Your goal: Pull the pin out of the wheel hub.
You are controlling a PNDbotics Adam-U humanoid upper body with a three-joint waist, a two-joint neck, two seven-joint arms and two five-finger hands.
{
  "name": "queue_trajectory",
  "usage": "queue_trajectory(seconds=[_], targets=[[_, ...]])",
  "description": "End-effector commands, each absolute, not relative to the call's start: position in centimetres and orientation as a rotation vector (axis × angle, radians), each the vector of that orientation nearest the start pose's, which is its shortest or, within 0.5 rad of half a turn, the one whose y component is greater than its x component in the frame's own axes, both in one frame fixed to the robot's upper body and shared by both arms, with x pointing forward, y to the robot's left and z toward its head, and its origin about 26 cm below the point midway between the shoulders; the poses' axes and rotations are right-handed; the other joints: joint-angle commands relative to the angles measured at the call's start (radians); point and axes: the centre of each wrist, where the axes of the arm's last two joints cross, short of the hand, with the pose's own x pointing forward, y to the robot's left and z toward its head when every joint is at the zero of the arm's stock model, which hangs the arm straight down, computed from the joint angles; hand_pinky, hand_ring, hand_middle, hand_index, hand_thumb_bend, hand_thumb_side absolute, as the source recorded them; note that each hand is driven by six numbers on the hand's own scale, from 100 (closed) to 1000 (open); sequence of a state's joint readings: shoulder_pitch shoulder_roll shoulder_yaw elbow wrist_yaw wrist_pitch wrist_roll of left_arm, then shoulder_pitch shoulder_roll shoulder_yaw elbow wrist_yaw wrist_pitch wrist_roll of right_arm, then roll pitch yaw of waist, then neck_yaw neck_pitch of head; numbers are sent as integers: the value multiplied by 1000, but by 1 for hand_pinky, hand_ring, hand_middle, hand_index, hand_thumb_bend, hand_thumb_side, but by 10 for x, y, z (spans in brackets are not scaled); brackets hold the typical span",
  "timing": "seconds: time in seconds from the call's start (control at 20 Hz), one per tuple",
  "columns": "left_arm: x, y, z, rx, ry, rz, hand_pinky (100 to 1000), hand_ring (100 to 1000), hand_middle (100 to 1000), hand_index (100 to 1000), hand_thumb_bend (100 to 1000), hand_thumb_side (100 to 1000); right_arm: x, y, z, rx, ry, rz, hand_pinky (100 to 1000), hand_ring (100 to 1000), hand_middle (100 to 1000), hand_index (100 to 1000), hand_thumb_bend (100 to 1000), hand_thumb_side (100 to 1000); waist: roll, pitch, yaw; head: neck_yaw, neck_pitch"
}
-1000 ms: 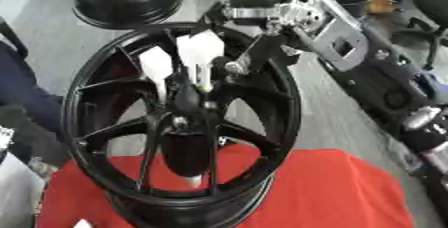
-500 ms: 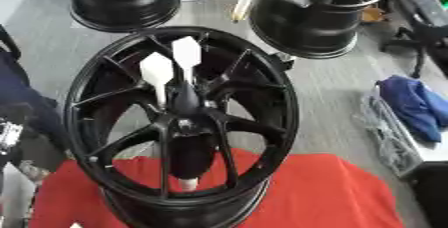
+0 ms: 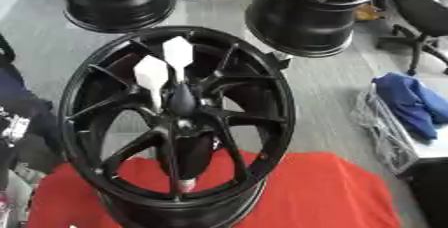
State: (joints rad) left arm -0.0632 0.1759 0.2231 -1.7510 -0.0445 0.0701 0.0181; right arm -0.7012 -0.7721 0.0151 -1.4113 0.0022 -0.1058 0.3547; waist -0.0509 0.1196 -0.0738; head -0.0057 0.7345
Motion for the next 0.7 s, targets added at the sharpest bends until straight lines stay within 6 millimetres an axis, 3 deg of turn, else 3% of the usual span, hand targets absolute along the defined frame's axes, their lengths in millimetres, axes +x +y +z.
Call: queue_trajectory(seconds=[0.05,0.1,0.15,0.25,0.3,0.4,0.55,0.7], targets=[[284,334,82,389,-1780,19,589,672,646,692,728,643,393,-400,254,-538,-1893,739,762,706,558,504,100,122,5,0,-11,21,-20],[284,335,82,392,-1781,25,589,672,646,692,728,643,393,-408,233,-542,-1842,664,762,724,606,551,100,159,7,4,-16,25,-22],[284,335,83,394,-1782,29,589,672,646,692,728,643,392,-416,213,-547,-1790,594,770,775,752,693,100,248,9,7,-19,28,-25],[285,335,84,397,-1787,33,589,672,646,692,728,643,387,-430,171,-557,-1675,460,791,845,911,864,100,438,11,13,-20,27,-28],[286,334,84,396,-1788,32,589,673,646,692,727,643,382,-437,149,-565,-1609,393,796,857,948,897,100,512,12,14,-17,23,-28],[286,333,84,390,-1787,30,589,673,646,692,727,644,368,-449,107,-582,-1479,277,805,881,1000,928,100,652,14,14,-11,15,-27],[285,332,81,380,-1779,27,589,673,646,692,728,644,342,-463,54,-604,-1342,143,793,877,1000,927,100,698,19,7,2,3,-20],[285,331,80,372,-1776,24,589,673,646,692,727,644,317,-464,25,-603,-1353,12,773,857,1000,916,100,714,22,1,11,-12,-14]])
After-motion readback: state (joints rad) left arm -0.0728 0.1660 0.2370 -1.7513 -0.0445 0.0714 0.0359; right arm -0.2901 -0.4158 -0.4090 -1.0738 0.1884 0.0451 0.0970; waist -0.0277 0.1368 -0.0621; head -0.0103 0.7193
